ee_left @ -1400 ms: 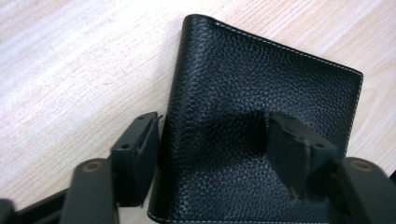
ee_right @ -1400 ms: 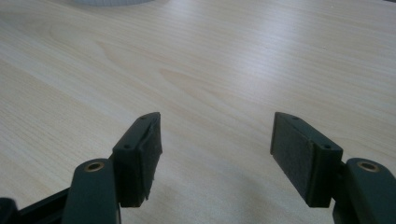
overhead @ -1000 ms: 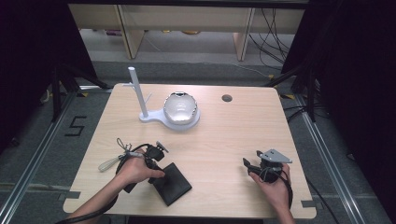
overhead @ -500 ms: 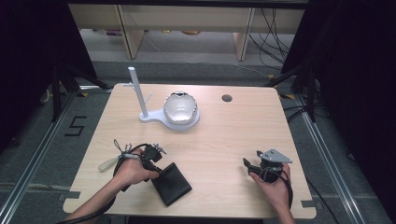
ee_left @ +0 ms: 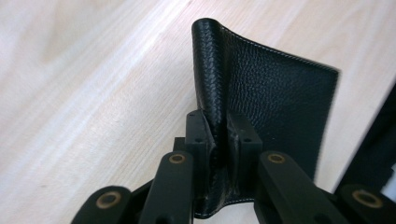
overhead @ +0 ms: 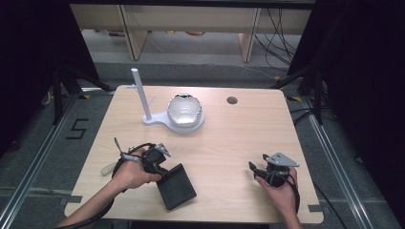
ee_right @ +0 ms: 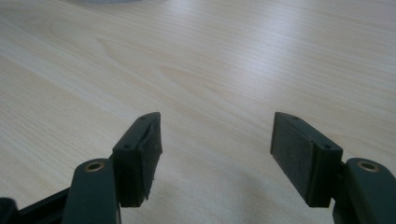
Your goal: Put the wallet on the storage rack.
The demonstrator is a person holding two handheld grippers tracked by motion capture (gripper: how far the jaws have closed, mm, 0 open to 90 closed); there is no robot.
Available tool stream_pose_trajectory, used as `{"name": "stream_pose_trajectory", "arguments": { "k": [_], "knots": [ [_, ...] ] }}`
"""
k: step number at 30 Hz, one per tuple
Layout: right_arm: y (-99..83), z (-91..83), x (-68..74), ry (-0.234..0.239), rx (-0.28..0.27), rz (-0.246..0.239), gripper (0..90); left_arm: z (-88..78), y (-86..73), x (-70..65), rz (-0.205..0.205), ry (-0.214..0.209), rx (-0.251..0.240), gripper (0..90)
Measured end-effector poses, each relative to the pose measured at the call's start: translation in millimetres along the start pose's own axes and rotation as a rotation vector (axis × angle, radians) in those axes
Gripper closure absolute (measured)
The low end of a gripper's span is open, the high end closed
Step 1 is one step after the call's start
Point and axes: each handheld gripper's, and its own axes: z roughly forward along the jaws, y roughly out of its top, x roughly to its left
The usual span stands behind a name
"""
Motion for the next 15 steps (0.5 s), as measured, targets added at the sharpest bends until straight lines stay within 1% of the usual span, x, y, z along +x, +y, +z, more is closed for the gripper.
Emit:
{"name": "stream_pose_trajectory", "arguments": {
  "k": [1, 2, 3, 4, 6, 7, 8, 10, 11, 12, 13, 14, 15],
  "knots": [
    [0.2, 1.1, -2.4, 0.002, -0.015, -0.032, 34.9, -9.6, 4.1, -4.4, 0.059, 0.026, -0.017, 80.3],
    [0.2, 1.2, -2.4, 0.001, -0.015, -0.033, 34.9, -14.8, 6.9, -4.7, 0.104, 0.038, -0.007, 80.3],
    [0.1, 1.0, -2.1, 0.001, -0.014, -0.027, 34.9, -14.8, 6.9, -4.7, 0.104, 0.038, -0.007, 80.3],
    [0.0, 0.7, -1.4, -0.001, -0.010, -0.019, 34.9, -23.4, 11.8, -5.1, 0.165, 0.062, 0.008, 80.3],
    [0.1, 0.9, -1.7, -0.001, -0.013, -0.024, 34.9, -28.4, 16.0, -5.2, 0.196, 0.086, 0.012, 80.3],
    [0.1, 0.8, -1.6, 0.000, -0.012, -0.022, 34.9, -28.4, 16.0, -5.2, 0.196, 0.086, 0.012, 80.3],
    [0.4, 1.5, -3.6, 0.007, -0.022, -0.044, 34.9, -32.3, 19.9, -4.2, 0.224, 0.100, 0.023, 80.3],
    [0.4, 1.3, -3.7, 0.008, -0.022, -0.042, 34.9, -36.1, 23.6, -3.3, 0.241, 0.105, 0.040, 80.2],
    [0.4, 1.3, -3.7, 0.008, -0.022, -0.042, 34.9, -36.1, 23.6, -3.3, 0.241, 0.105, 0.040, 80.2],
    [0.3, 1.3, -3.8, 0.008, -0.019, -0.039, 34.9, -39.3, 26.8, -2.9, 0.242, 0.103, 0.038, 80.3],
    [0.0, 0.4, -1.4, 0.001, -0.008, -0.011, 34.9, -41.2, 28.5, -2.9, 0.255, 0.110, 0.043, 80.2],
    [0.3, 1.4, -4.0, 0.006, -0.020, -0.044, 34.9, -42.7, 29.8, -3.4, 0.261, 0.116, 0.043, 80.2],
    [0.4, 1.3, -3.8, 0.014, -0.022, -0.037, 34.9, -44.3, 31.2, -3.7, 0.273, 0.125, 0.046, 80.2]
  ]
}}
